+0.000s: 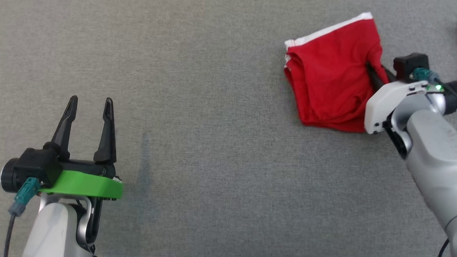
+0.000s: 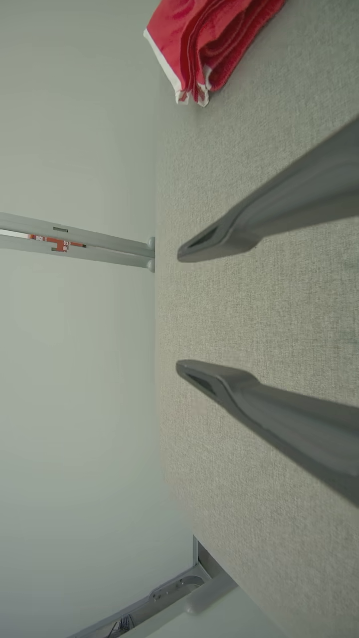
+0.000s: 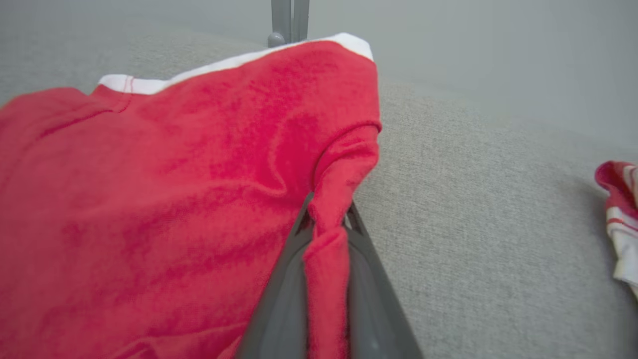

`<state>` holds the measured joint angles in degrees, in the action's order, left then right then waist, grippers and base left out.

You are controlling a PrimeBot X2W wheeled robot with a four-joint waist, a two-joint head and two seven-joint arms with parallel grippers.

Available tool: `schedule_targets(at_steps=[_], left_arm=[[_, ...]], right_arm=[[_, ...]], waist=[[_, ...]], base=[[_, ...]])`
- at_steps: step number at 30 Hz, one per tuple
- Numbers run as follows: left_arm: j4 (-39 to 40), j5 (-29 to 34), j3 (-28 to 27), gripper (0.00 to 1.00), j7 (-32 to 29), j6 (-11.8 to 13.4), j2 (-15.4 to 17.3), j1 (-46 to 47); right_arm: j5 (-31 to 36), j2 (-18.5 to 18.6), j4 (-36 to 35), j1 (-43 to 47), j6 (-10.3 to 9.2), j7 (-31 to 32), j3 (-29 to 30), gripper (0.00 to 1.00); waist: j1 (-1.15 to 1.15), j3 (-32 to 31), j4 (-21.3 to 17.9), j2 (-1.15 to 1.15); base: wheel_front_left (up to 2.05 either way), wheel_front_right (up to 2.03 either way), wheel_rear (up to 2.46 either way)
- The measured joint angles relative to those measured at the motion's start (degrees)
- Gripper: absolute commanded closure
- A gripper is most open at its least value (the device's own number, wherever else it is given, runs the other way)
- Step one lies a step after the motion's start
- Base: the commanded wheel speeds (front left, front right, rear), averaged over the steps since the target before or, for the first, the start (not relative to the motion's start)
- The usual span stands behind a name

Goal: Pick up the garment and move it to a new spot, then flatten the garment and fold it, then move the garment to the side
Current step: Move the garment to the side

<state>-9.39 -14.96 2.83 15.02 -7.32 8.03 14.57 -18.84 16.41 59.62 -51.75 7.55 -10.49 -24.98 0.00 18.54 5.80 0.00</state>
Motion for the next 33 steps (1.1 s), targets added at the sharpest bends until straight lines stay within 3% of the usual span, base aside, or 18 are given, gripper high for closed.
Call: schedule_targets(at_steps=[18,25,33], left_arm=[[5.58,0.41,3.16,0.0,-1.14,-0.08,9.59,4.68],[10.76,0.8,3.85,0.0,-4.0,-0.08,12.16,4.71],[15.0,0.81,3.81,0.0,-6.67,-0.07,14.25,4.67]], right_arm=[[-10.58,20.68,-16.88,-8.28,0.0,7.86,-4.27,1.0],[-11.87,25.27,-19.46,-8.7,0.0,10.62,-2.4,1.0],[-10.01,25.81,-17.16,-12.92,0.0,12.83,0.34,1.0]], waist=[[0.01,10.98,-12.38,0.0],[0.0,14.4,-16.86,0.0],[0.01,17.69,-19.36,0.0]], base=[[0.0,0.0,0.0],[0.0,0.0,0.0],[0.0,0.0,0.0]])
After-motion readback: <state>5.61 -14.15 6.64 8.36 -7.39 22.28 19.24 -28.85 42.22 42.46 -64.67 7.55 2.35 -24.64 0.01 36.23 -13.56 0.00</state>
